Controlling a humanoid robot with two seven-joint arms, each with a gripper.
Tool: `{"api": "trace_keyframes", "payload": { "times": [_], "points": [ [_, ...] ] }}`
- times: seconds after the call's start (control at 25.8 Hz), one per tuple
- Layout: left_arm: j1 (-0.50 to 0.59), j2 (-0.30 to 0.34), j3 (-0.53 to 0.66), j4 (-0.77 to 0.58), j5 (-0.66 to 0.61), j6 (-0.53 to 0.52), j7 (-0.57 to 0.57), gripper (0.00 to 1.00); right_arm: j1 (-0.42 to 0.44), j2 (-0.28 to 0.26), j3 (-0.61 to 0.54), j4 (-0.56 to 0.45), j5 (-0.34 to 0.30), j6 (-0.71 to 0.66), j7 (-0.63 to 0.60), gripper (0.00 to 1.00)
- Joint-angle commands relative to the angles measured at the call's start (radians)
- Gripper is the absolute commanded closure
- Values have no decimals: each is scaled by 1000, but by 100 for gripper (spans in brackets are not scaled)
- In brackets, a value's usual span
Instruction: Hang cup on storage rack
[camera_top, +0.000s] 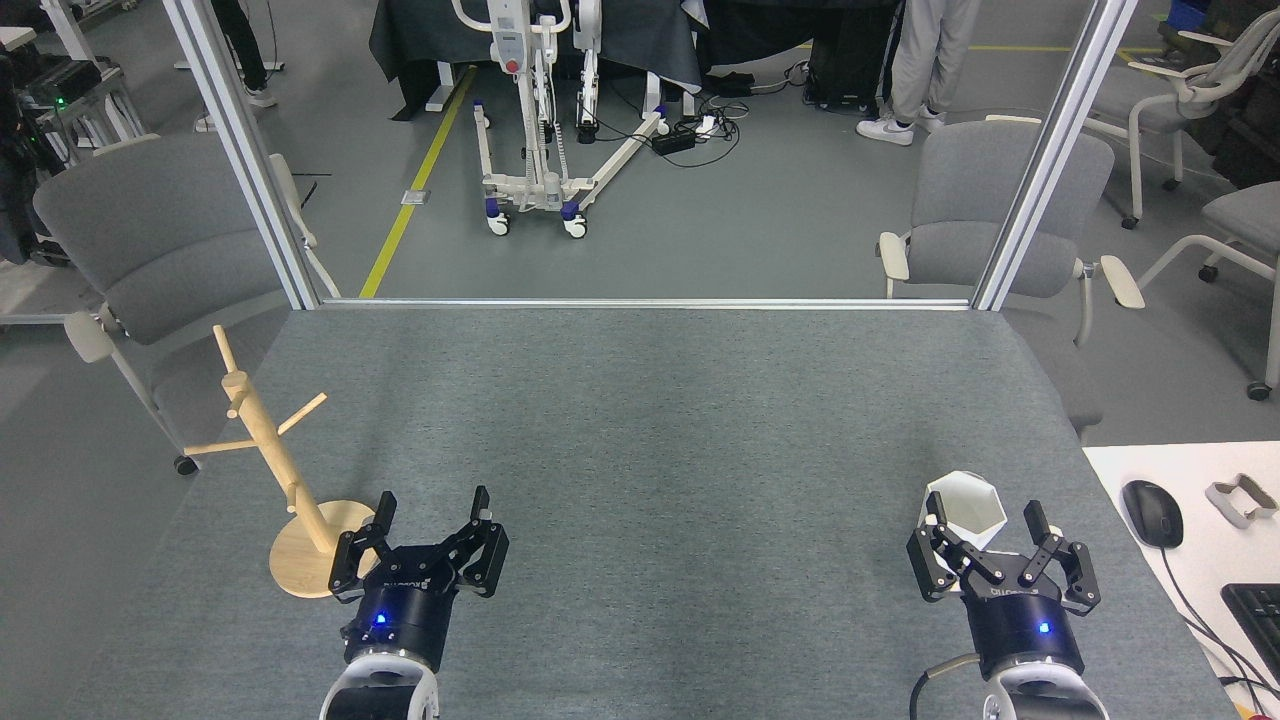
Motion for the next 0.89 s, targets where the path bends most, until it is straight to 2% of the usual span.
{"api": "trace_keyframes", "payload": {
  "times": [0.0, 0.35, 0.5, 0.66, 0.85],
  "points": [
    [2, 1, 2, -2, -2, 3, 3, 1, 0, 0, 0, 0, 0, 0, 0, 0],
    [7, -2, 4, -25, 9, -1, 22, 1, 25, -6, 0, 2, 0, 0, 2, 0],
    [7, 0, 2, -36, 7, -3, 22, 1, 49, -41, -3, 14, -1, -5, 0, 0],
    [9, 1, 1, -28, 7, -3, 22, 1, 46, -70, -3, 89, -21, -13, -44, 0],
    [2, 3, 2, -24, 6, 3, 22, 1, 31, -72, 0, 201, -26, -20, -136, 0]
  ]
}}
